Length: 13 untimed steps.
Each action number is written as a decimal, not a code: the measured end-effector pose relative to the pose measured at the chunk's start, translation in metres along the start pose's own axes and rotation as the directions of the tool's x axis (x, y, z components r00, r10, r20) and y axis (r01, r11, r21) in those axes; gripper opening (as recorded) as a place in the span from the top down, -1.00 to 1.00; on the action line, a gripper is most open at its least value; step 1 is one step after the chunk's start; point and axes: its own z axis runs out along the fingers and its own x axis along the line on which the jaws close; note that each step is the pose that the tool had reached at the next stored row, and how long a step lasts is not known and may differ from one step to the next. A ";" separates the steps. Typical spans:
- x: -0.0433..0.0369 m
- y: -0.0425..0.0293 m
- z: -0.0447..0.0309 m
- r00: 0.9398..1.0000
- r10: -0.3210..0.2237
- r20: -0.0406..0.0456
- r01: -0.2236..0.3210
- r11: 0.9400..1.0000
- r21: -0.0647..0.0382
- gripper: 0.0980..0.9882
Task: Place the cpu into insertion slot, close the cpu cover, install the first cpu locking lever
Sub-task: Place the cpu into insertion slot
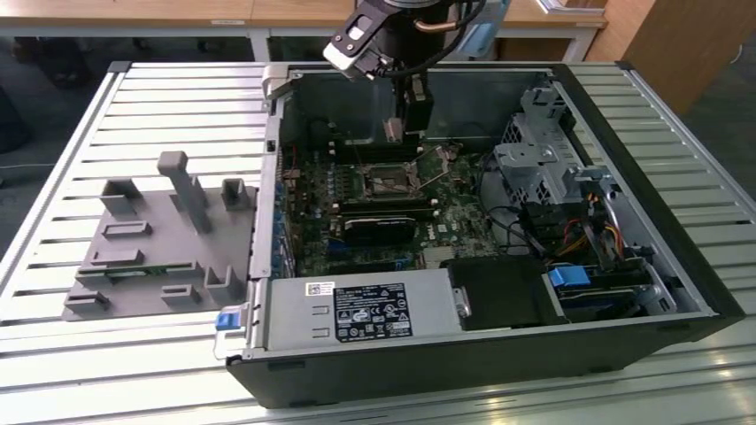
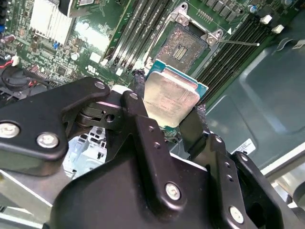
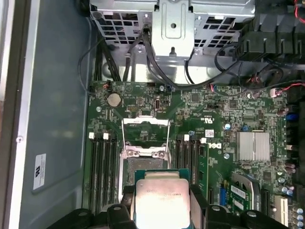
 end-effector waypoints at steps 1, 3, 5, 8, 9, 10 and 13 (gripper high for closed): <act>0.0004 -0.0001 0.0019 1.000 0.001 0.001 -0.001 1.000 0.000 0.00; 0.0009 -0.0001 0.0053 1.000 0.002 0.002 -0.002 1.000 0.002 0.00; 0.0012 -0.0002 0.0082 1.000 0.003 0.004 -0.003 1.000 0.005 0.00; 0.0017 -0.0003 0.0122 1.000 0.005 0.007 -0.005 1.000 0.008 0.00; 0.0019 -0.0003 0.0135 1.000 0.006 0.009 -0.006 1.000 0.008 0.00; 0.0020 -0.0004 0.0150 1.000 0.006 0.011 -0.006 1.000 0.009 0.00; 0.0025 -0.0007 0.0192 1.000 0.008 0.014 -0.008 1.000 0.010 0.00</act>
